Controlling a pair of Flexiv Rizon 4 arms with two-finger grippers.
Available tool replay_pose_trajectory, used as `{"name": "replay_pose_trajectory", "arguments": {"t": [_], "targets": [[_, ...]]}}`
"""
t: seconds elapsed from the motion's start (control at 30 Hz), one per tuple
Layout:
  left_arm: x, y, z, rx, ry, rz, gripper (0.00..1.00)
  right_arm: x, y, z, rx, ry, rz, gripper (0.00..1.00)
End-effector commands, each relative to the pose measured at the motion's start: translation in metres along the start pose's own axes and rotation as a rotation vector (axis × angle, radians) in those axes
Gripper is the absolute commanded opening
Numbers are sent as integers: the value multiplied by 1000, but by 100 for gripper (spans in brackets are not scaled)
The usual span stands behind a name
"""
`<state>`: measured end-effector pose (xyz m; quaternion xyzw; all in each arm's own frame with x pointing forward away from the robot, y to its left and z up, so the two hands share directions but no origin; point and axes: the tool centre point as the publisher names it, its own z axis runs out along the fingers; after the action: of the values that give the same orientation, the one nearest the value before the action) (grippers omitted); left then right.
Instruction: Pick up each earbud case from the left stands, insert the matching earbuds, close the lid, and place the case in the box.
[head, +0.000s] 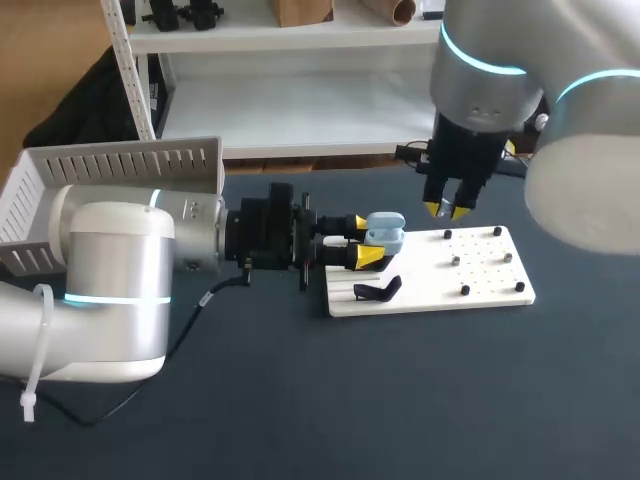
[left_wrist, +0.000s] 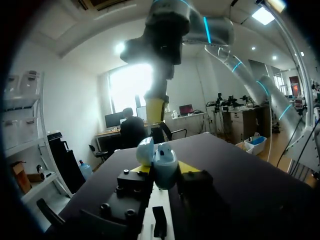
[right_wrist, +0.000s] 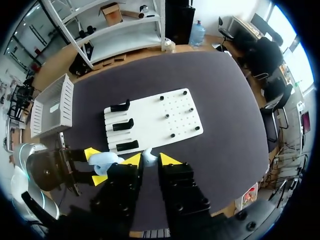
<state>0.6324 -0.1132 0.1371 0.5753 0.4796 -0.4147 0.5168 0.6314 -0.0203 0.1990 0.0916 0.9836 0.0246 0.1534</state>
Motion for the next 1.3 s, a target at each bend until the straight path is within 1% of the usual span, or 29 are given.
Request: {"name": "replay_pose_trajectory", "arguments": {"t": [0.03,0.13,0.27,0.43,0.53,0.63,0.73,0.83,1.13,1.2,1.3], "targets": [[1,0,0,-1,-3,2,0,-2,6,-20,9,-8,-28,0],[1,0,0,-1,-3,2,0,-2,10,-37,-4,-7,-82,0],[1,0,0,-1,-3,2,0,9,24,-49,-17,37,-225,0],[1,0,0,-1,-3,2,0,26,42,-47,-60,119,-390,0],[1,0,0,-1,-3,2,0,33,50,-41,-61,134,-438,0],[1,0,0,-1,-3,2,0,39,56,-37,-74,141,-465,0],[1,0,0,-1,-3,2,0,42,57,-36,-88,143,-471,0],[1,0,0,-1,-3,2,0,43,54,-36,-121,128,-450,0],[1,0,0,-1,-3,2,0,43,54,-36,-121,128,-450,0],[1,0,0,-1,-3,2,0,48,56,-31,-126,87,-441,0],[1,0,0,-1,-3,2,0,51,60,-25,-135,55,-441,0]]}}
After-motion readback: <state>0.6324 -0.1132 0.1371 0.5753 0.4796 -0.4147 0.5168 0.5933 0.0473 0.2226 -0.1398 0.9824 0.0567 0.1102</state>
